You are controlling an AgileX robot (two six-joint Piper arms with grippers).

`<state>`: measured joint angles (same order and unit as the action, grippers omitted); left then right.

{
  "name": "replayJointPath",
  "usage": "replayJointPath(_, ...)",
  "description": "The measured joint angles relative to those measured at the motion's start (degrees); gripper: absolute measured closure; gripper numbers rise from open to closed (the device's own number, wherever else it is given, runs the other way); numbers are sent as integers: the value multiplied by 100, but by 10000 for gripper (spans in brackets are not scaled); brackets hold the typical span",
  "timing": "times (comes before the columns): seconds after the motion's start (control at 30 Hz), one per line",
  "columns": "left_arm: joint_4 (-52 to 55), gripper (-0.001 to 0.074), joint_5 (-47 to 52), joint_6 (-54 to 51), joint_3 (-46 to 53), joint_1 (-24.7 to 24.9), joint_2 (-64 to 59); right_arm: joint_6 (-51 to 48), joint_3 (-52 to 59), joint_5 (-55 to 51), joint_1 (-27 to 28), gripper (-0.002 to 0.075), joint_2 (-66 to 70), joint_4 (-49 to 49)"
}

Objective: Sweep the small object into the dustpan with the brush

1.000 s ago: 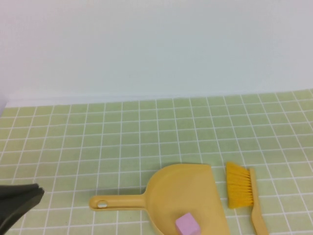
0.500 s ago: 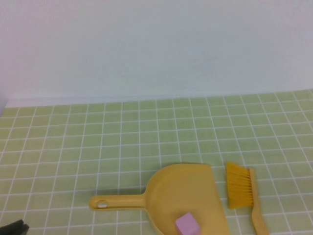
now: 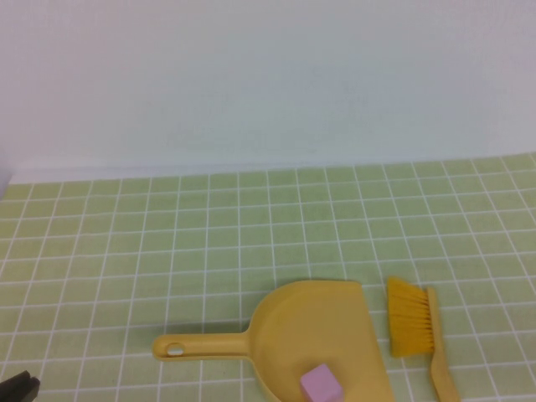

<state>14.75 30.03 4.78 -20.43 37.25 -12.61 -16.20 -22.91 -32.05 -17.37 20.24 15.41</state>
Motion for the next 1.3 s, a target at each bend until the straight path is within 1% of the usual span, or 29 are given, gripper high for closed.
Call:
replayJointPath(0.17, -75, 735, 8, 143, 0, 0, 0, -112, 0, -127, 0, 726, 0, -3)
replayJointPath(0.83, -91, 735, 8, 183, 0, 0, 0, -121, 0, -127, 0, 728, 0, -12)
replayJointPath(0.93, -91, 735, 8, 183, 0, 0, 0, -202, 57, 73, 0, 728, 0, -408)
replayJointPath(1.03, -91, 735, 96, 183, 0, 0, 0, 57, 368, 430, 13, 728, -68, -795)
replayJointPath(1.13, -91, 735, 165, 183, 0, 0, 0, 618, 894, 927, 226, 728, -453, -1038)
replayJointPath(1.23, -91, 735, 177, 183, 0, 0, 0, 697, 1446, 1651, 604, 728, -832, -1051)
replayJointPath(1.3, -91, 735, 177, 183, 0, 0, 0, 705, 1732, 1766, 909, 728, -1083, -1051)
